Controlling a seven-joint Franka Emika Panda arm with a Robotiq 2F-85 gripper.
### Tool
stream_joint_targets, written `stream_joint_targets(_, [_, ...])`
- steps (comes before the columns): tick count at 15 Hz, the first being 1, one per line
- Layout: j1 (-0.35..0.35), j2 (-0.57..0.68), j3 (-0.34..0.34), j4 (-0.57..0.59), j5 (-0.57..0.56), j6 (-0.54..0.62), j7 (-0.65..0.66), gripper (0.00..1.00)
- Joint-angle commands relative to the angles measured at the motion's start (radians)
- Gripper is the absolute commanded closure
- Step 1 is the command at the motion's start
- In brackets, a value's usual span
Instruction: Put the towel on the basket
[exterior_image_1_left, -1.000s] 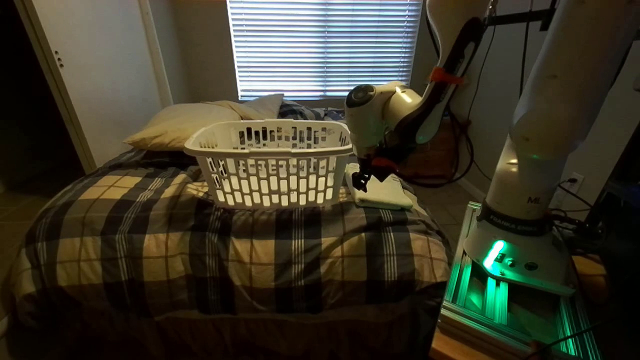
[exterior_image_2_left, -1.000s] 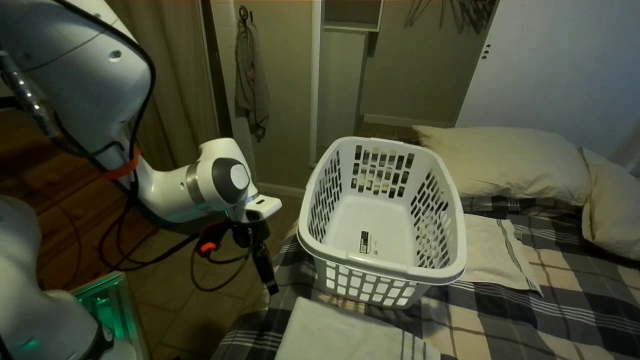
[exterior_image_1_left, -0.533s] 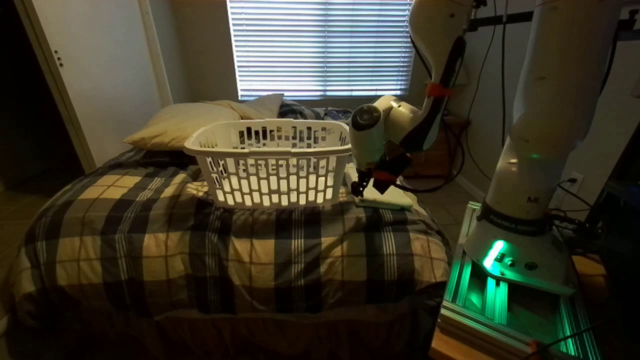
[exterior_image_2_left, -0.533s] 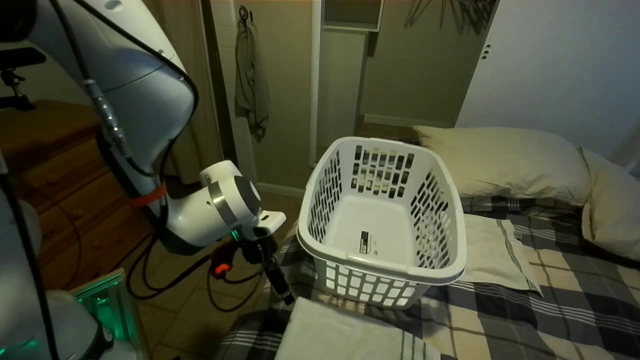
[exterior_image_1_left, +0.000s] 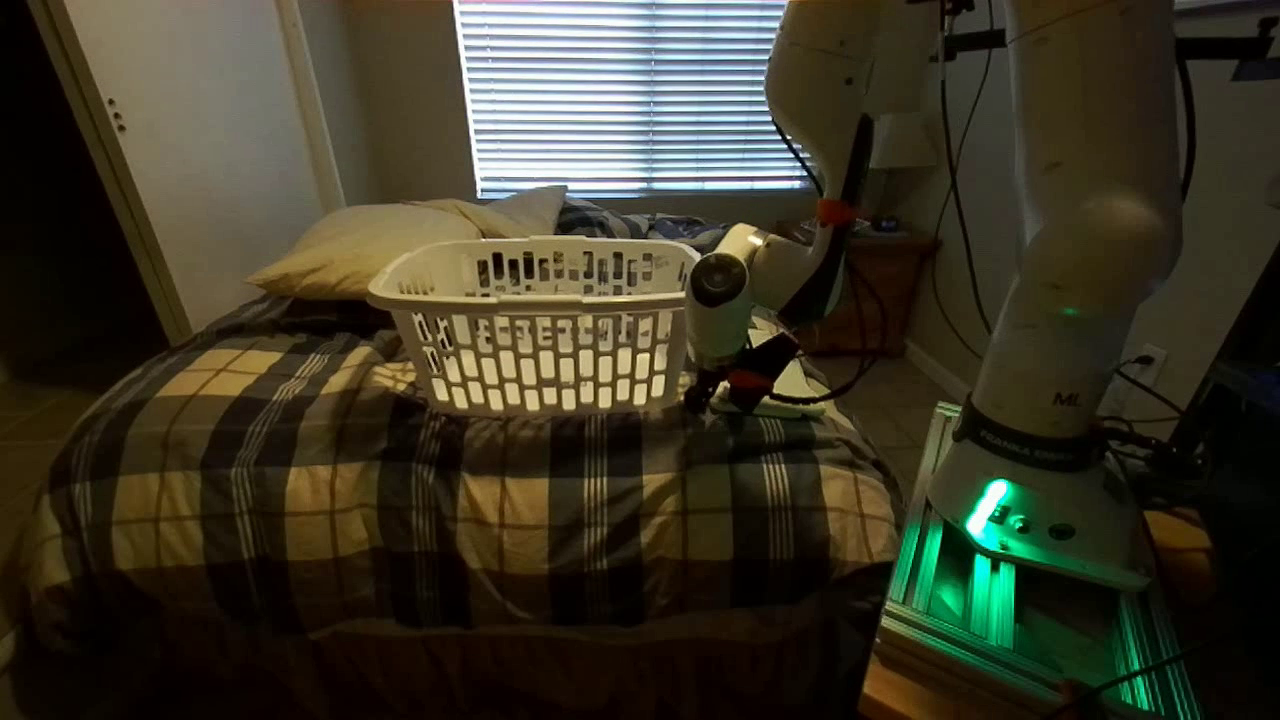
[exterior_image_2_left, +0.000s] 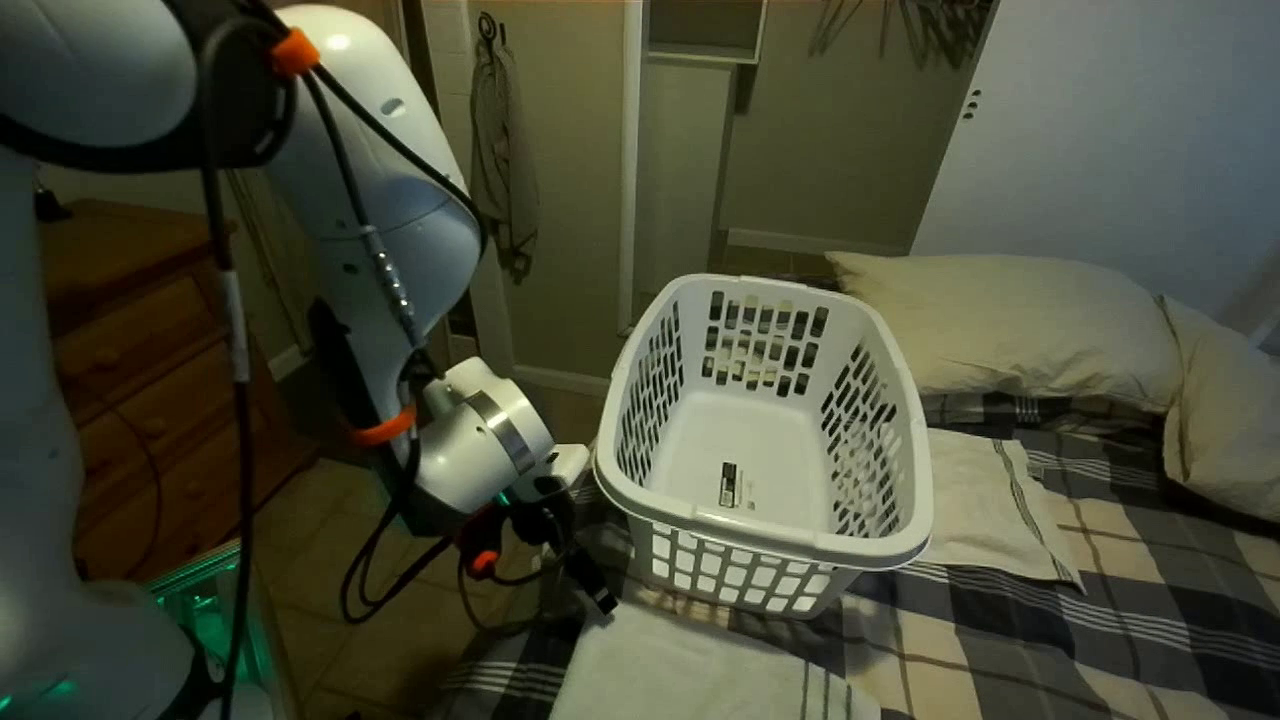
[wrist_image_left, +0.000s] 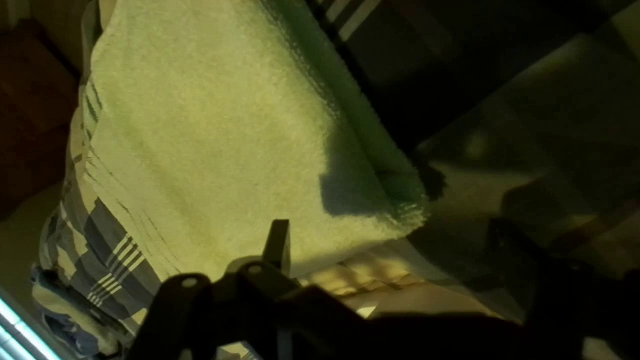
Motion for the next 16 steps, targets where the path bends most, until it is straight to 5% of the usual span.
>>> stream_joint_targets(1, [-0.001, 0.112, -0.008, 0.077, -0.048, 0.008, 0.034, 0.11])
stream_joint_targets(2, [-0.002, 0.128, -0.007, 0.086, -0.041, 0.005, 0.025, 0.26])
stream_joint_targets(11, [-0.015, 0.054, -0.016, 0.018, 0.057, -0.037, -0.031, 0.91])
stream_joint_targets(16, [-0.032, -0.107, -0.039, -0.104, 0.212, -0.027, -0.117, 0.93])
